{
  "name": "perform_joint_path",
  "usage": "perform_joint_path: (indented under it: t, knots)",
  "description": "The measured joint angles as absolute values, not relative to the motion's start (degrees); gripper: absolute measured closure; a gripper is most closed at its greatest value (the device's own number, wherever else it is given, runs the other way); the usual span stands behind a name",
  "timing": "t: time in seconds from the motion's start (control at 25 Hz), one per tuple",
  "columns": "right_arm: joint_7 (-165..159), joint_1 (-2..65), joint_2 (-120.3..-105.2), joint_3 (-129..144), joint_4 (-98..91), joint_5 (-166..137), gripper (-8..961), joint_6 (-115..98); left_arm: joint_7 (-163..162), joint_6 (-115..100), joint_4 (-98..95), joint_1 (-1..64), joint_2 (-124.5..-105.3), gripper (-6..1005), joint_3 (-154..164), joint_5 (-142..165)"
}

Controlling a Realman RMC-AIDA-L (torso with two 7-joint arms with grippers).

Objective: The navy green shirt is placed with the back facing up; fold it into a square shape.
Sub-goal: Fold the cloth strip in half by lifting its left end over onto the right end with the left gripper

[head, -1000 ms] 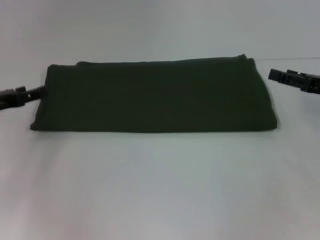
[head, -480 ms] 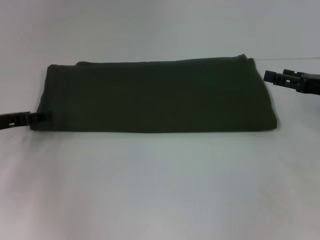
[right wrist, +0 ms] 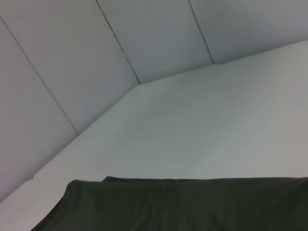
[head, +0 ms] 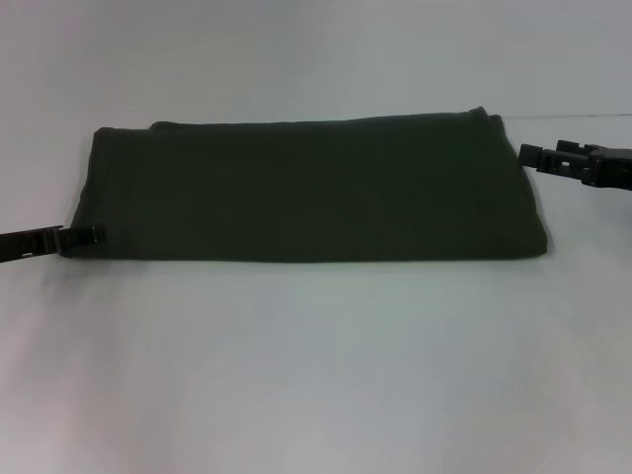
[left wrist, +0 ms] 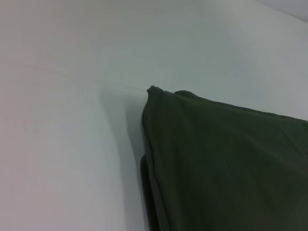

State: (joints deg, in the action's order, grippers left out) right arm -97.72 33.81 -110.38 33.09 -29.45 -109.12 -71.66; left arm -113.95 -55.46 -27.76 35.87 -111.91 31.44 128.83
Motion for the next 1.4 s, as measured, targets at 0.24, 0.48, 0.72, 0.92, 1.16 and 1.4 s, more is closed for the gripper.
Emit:
perform_joint_path:
  t: [0.24,0.48,0.72,0.92,1.16,1.4]
  knots:
    - [-97.82,34.09,-110.38,33.22,-29.45,-109.81,9,-71.12,-114.48,-54.84,-27.77,36.06,-111.91,243,31.46,128.95]
    - [-97.95,34.2,-110.37,33.22,-29.4,-109.97,10,-70.83,-113.94,-52.7,-26.54,36.91,-112.18,259,32.44,129.05]
    - [-98.2,34.2,-110.37,33.28,-29.39,-109.99,10,-70.83,-114.32,-52.16,-26.49,37.43,-112.59,275,34.59,129.1]
    - [-98.26,34.25,-110.37,33.31,-29.22,-110.04,10,-70.83,-114.53,-52.9,-26.45,37.48,-112.59,288,34.61,129.11]
    - [-98.26,34.3,-110.38,33.31,-29.13,-110.04,10,-70.84,-114.48,-51.95,-26.45,37.1,-112.66,336,34.62,129.11]
    - [-98.69,34.6,-110.37,33.31,-29.13,-110.06,10,-70.84,-114.41,-50.84,-26.45,37.07,-112.67,536,34.63,129.53]
